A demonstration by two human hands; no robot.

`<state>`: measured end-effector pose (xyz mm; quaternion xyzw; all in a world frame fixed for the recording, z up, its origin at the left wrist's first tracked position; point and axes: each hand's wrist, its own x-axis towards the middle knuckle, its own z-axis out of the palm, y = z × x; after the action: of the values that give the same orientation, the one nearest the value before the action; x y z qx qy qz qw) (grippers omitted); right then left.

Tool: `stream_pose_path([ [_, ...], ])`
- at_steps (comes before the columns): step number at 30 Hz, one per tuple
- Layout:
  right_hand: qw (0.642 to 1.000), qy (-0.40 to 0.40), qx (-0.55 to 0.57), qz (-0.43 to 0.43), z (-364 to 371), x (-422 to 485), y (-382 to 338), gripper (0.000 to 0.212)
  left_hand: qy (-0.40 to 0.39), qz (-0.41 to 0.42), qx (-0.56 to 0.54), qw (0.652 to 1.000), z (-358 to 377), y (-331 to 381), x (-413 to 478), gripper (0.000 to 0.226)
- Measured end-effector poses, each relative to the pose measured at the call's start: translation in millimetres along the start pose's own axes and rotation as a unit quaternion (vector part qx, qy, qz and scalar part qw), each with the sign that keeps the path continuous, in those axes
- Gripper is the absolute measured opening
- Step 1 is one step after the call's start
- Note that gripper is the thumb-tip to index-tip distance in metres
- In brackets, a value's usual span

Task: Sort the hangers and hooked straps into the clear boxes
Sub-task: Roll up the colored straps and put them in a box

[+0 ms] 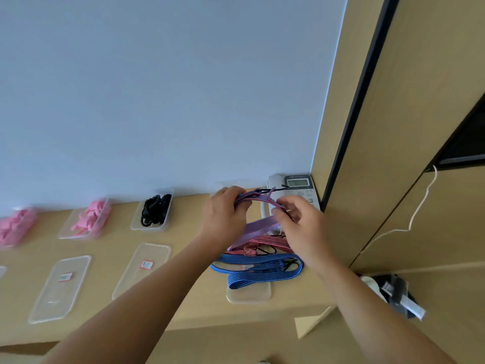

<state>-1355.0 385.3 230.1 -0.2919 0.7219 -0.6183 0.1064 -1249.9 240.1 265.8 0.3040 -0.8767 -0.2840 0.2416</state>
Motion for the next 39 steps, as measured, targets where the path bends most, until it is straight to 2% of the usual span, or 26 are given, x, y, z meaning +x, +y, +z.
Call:
stream_pose_path([
  [2,0.999,-0.009,0.042,0.0,-2.9,3.4,-31.4,0.022,0.015,-0.021,-0.045,0.999,-24.1,18.8,5.0,0.011],
  [6,0.994,-0.011,0.092,-0.061,-8.7,-2.4,-99.8,0.029,0.044,-0.015,-0.138,0.989,-80.7,65.6,8.9,0.012],
  [10,0.983,-0.004,0.154,-0.104,-16.4,-20.1,-163.4,0.019,0.027,0.008,-0.213,0.977,-143.4,113.5,-1.3,0.011],
  [11,0.98,0.0,0.171,-0.107,-19.4,-26.0,-176.0,0.018,0.004,-0.001,-0.248,0.969,-158.4,122.5,-8.4,0.009],
  [13,0.974,0.015,0.201,-0.107,-24.8,-40.6,-195.1,0.016,-0.05,-0.02,-0.363,0.93,-186.6,136.0,-26.7,0.01],
  [15,0.975,0.032,0.184,-0.116,-27.7,-60.8,-207.3,0.02,-0.078,-0.02,-0.454,0.887,-210.3,141.4,-46.0,0.023],
  [16,0.979,0.025,0.16,-0.127,-27.9,-72.8,-211.3,0.023,-0.084,-0.009,-0.472,0.877,-219.7,142.1,-55.2,0.023],
  [18,0.983,-0.035,0.109,-0.142,-25.7,-98.7,-219.3,0.029,-0.086,0.003,-0.474,0.876,-235.2,142.5,-73.2,0.031],
  [20,0.982,-0.102,0.063,-0.148,-23.4,-122.1,-231.0,0.034,-0.074,0.008,-0.45,0.89,-246.6,142.8,-92.3,0.03],
  [22,0.977,-0.126,0.085,-0.151,-22.1,-138.2,-244.8,0.047,-0.069,0.019,-0.442,0.894,-254.1,143.3,-110.9,0.025],
  [24,0.966,-0.127,0.173,-0.144,-19.5,-149.9,-259.7,0.051,-0.058,0.037,-0.452,0.89,-261.1,145.6,-127.0,0.021],
  [28,0.937,-0.084,0.313,-0.131,-14.2,-162.9,-287.1,0.021,-0.024,0.065,-0.46,0.885,-273.6,151.4,-146.4,0.021],
  [33,0.929,-0.078,0.344,-0.114,-15.9,-158.8,-317.8,0.008,-0.021,0.054,-0.463,0.884,-272.5,158.2,-158.8,0.027],
  [36,0.931,-0.063,0.344,-0.109,-19.4,-148.2,-329.9,0.013,-0.014,0.066,-0.43,0.901,-275.3,159.7,-156.9,0.026],
  [39,0.937,-0.049,0.318,-0.139,-28.1,-136.2,-341.0,0.017,-0.018,0.074,-0.398,0.914,-277.8,162.8,-155.5,0.015],
])
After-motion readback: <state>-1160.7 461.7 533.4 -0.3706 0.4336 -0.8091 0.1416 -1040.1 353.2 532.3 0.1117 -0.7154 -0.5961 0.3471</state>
